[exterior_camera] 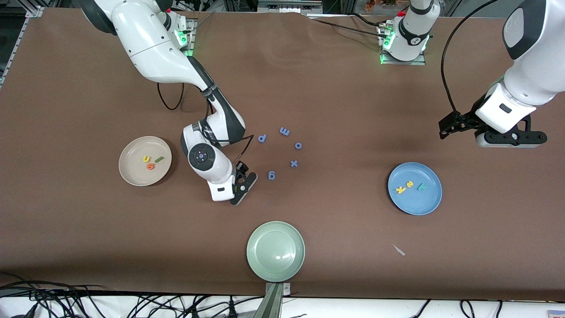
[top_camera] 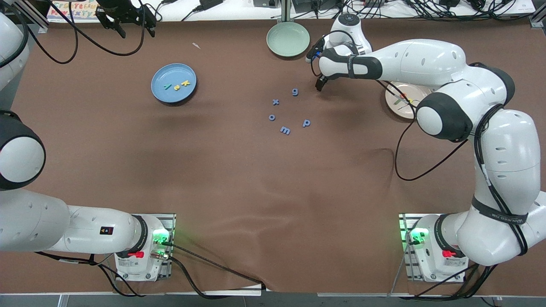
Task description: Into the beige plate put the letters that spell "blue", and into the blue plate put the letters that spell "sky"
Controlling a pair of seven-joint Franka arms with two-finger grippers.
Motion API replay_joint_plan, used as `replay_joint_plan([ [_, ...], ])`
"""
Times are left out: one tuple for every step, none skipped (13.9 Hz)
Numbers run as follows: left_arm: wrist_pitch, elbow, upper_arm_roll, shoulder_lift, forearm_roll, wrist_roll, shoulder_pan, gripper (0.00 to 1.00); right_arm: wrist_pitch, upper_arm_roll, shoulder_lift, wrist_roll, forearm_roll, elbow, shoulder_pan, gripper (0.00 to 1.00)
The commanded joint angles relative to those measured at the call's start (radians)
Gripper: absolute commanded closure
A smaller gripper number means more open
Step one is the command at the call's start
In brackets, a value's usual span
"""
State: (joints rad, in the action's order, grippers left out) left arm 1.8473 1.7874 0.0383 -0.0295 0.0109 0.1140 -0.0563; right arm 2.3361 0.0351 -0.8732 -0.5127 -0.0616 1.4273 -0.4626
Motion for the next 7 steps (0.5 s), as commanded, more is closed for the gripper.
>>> replay_joint_plan([
  [0.006, 0.0, -0.003, 0.007, -0.028, 0.01, 0.0, 0.0, 0.003, 0.002, -0.015, -0.015, 0.013, -0.024, -0.001, 0.35],
  [0.006, 0.0, -0.003, 0.007, -0.029, 0.012, 0.0, 0.0, 0.003, 0.003, -0.015, -0.015, 0.013, -0.024, -0.002, 0.45],
  [0.006, 0.0, -0.003, 0.007, -0.028, 0.012, -0.002, 0.0, 0.005, 0.003, -0.015, -0.013, 0.013, -0.024, -0.002, 0.53],
  [0.006, -0.002, -0.003, 0.007, -0.028, 0.012, -0.002, 0.0, 0.006, 0.003, -0.015, -0.013, 0.013, -0.024, -0.004, 0.54],
  [0.006, -0.002, -0.001, 0.007, -0.029, 0.013, -0.002, 0.0, 0.006, 0.003, -0.015, -0.012, 0.013, -0.024, -0.004, 0.55],
  [0.006, -0.002, -0.001, 0.007, -0.028, 0.013, -0.002, 0.0, 0.009, 0.003, -0.015, -0.012, 0.011, -0.024, -0.005, 0.55],
  [0.006, -0.002, -0.001, 0.007, -0.028, 0.013, -0.002, 0.0, 0.009, 0.003, -0.018, -0.013, 0.011, -0.024, -0.005, 0.57],
])
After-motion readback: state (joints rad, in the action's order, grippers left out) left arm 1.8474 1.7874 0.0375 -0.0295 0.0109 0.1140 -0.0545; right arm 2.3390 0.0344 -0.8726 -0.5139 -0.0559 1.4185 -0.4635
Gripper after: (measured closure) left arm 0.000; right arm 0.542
